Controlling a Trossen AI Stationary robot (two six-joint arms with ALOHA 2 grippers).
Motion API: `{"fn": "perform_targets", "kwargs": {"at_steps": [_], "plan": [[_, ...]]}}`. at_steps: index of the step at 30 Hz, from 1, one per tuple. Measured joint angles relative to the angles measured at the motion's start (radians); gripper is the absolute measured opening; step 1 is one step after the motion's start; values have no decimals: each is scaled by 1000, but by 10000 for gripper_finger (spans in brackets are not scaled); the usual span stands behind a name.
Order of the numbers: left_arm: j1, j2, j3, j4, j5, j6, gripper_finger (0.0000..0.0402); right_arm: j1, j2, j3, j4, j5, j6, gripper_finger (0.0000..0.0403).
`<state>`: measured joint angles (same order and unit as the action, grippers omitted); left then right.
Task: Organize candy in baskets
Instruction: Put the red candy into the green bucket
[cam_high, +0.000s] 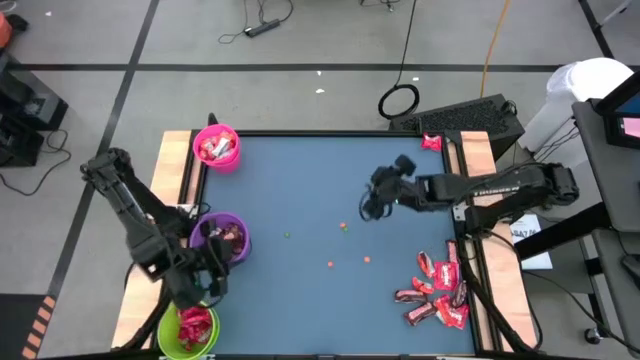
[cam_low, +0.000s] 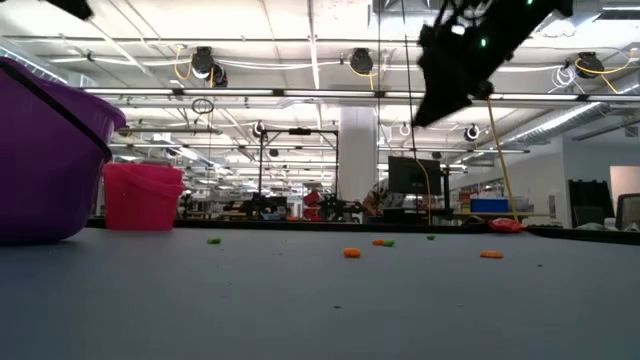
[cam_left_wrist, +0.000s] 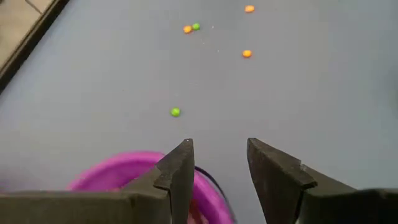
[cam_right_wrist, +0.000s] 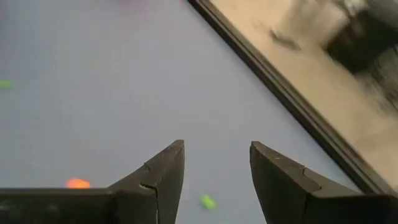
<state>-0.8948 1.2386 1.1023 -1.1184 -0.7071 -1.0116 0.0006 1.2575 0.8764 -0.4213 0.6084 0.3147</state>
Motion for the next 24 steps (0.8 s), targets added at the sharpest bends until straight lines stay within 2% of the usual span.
{"fn": "perform_targets", "kwargs": {"at_steps": [6,13,16,19,24], "plan": [[154,-90,-149,252,93,300,155,-216,2,0,-238,-8,71,171],[335,-159,-342,640,293,593,155,-439,20,1,-275,-8,23,182],[394,-158,-394,776,343,687,155,-536,45,1,-284,-12,-2,205],[436,-156,-426,879,351,755,155,-636,85,1,-276,-12,-13,239],[475,-154,-458,975,354,792,155,-789,169,1,-267,-35,-21,285]]}}
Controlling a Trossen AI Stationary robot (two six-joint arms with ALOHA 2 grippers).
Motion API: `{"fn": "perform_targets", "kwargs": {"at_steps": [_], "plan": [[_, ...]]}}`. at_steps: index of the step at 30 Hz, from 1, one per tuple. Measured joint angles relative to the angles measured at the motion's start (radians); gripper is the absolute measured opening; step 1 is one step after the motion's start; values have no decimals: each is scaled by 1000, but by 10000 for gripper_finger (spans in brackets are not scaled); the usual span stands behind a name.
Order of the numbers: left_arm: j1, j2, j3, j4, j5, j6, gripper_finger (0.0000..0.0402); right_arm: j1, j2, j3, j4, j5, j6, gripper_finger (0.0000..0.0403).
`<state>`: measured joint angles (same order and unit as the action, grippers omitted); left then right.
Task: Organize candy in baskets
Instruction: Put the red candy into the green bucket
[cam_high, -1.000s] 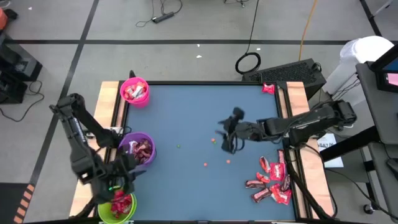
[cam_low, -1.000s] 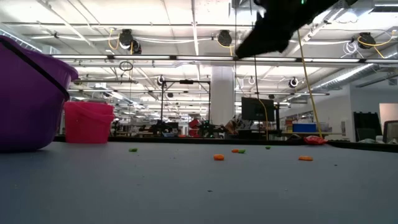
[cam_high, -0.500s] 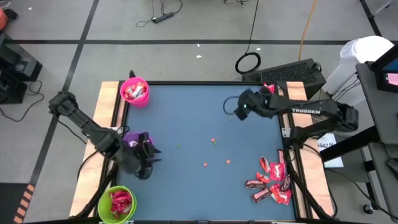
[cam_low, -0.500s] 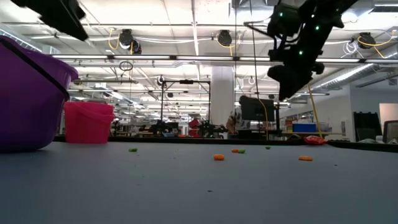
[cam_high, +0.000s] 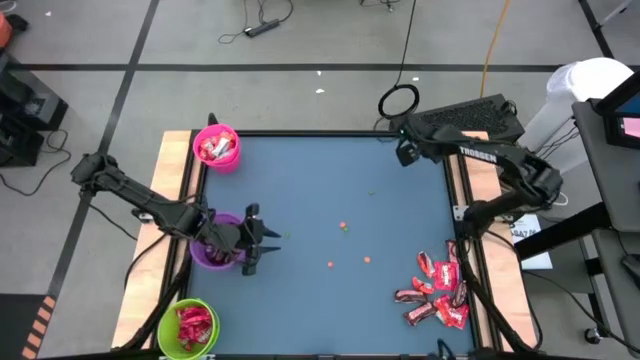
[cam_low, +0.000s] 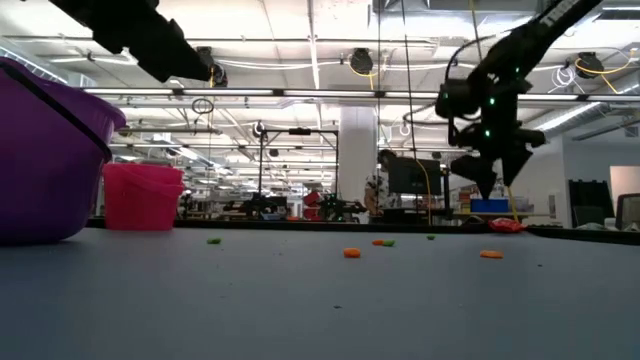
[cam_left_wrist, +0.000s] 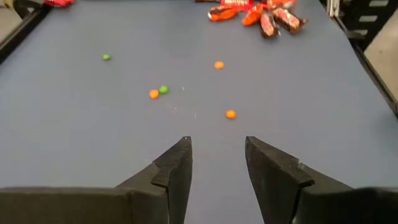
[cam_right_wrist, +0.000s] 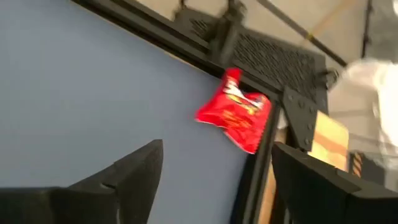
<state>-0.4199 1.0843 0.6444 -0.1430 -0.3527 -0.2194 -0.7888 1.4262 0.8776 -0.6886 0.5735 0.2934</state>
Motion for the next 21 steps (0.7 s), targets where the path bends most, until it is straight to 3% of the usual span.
{"fn": "perform_targets", "kwargs": {"at_steps": [5,8,11,21], "plan": [[8,0,-1,11,-34,1,155,-110,86,0,44,-4,-28,296],[8,0,-1,11,-43,0,155,-155,130,8,97,-75,-47,289],[8,0,-2,13,-45,1,155,-175,173,64,97,-77,-50,278],[8,0,-2,15,-81,23,155,-273,414,284,-83,-134,-12,256]]}}
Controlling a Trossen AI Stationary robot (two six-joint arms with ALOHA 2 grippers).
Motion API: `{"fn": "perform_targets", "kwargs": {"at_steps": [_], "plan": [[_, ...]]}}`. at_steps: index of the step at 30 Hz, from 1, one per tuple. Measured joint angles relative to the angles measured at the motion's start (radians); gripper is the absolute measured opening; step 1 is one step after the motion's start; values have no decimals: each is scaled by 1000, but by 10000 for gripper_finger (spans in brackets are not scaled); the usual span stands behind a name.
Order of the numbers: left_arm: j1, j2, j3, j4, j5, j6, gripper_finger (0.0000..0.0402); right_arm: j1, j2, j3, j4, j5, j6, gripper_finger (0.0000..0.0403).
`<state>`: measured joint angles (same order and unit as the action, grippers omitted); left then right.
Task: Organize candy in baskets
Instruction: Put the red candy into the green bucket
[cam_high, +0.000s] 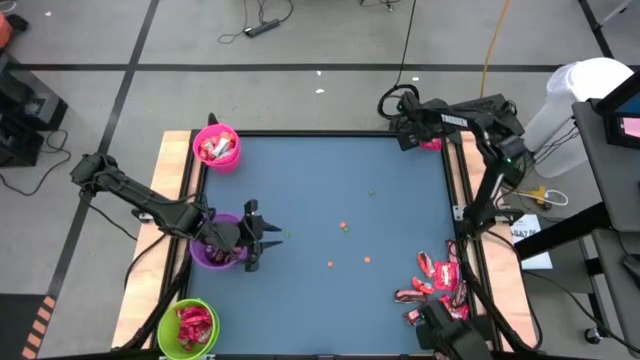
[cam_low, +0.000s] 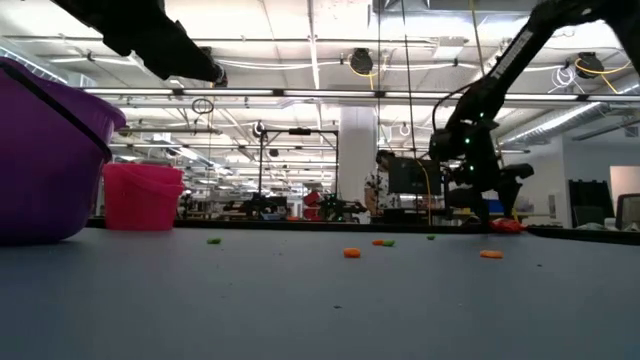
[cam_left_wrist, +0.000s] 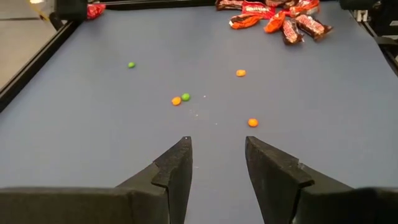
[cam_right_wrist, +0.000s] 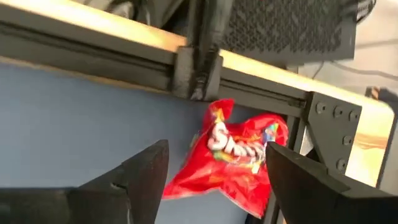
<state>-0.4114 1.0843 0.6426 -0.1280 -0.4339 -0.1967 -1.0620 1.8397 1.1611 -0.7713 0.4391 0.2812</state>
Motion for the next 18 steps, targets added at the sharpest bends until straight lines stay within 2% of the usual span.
{"fn": "perform_targets", "kwargs": {"at_steps": [5,8,13,18], "plan": [[0,0,0,1,0,1,155,-13,96,58,-68,8,-3,251],[0,0,0,0,0,1,155,-11,118,76,-88,10,-7,223],[0,0,0,15,-1,0,155,-7,105,72,-101,1,-37,127],[0,0,0,16,-11,0,155,34,39,72,-122,8,-67,25]]}}
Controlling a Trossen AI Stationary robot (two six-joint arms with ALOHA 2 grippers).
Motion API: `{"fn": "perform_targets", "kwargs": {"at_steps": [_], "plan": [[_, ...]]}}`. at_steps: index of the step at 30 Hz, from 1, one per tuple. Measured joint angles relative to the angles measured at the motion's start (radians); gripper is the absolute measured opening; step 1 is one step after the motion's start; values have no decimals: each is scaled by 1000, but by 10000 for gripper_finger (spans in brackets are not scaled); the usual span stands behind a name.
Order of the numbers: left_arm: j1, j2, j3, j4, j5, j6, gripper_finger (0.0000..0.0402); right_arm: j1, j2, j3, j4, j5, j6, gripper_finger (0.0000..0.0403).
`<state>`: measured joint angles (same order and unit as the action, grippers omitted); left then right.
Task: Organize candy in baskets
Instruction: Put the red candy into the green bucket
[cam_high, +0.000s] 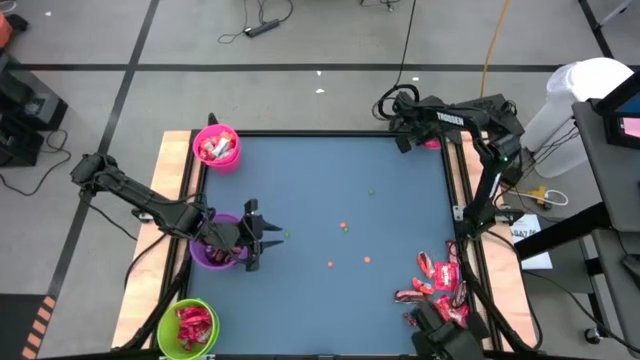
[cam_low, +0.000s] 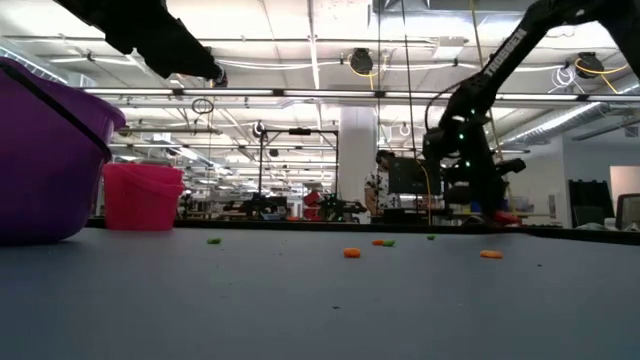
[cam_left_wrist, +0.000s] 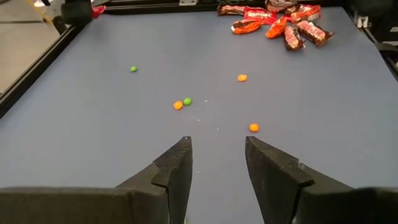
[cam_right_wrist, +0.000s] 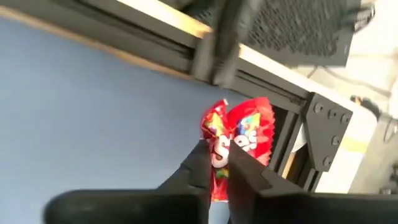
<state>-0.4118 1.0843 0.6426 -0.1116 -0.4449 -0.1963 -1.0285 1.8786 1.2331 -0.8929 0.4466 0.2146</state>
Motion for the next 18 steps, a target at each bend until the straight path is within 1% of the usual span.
{"fn": "perform_targets", "kwargs": {"at_steps": [2,5,8,10,14,18], "plan": [[0,0,0,0,0,0,155,34,-35,0,-1,-5,-16,10],[0,0,0,0,0,0,155,102,-104,0,0,-12,-21,21],[0,0,0,-1,0,0,155,191,-176,0,1,-60,-24,29],[0,0,0,2,0,0,155,265,-229,-1,13,-72,-25,28],[0,0,0,66,0,0,155,423,-337,-36,103,-125,-34,18],[0,0,0,89,0,0,162,582,-430,-111,276,-178,-42,15]]}}
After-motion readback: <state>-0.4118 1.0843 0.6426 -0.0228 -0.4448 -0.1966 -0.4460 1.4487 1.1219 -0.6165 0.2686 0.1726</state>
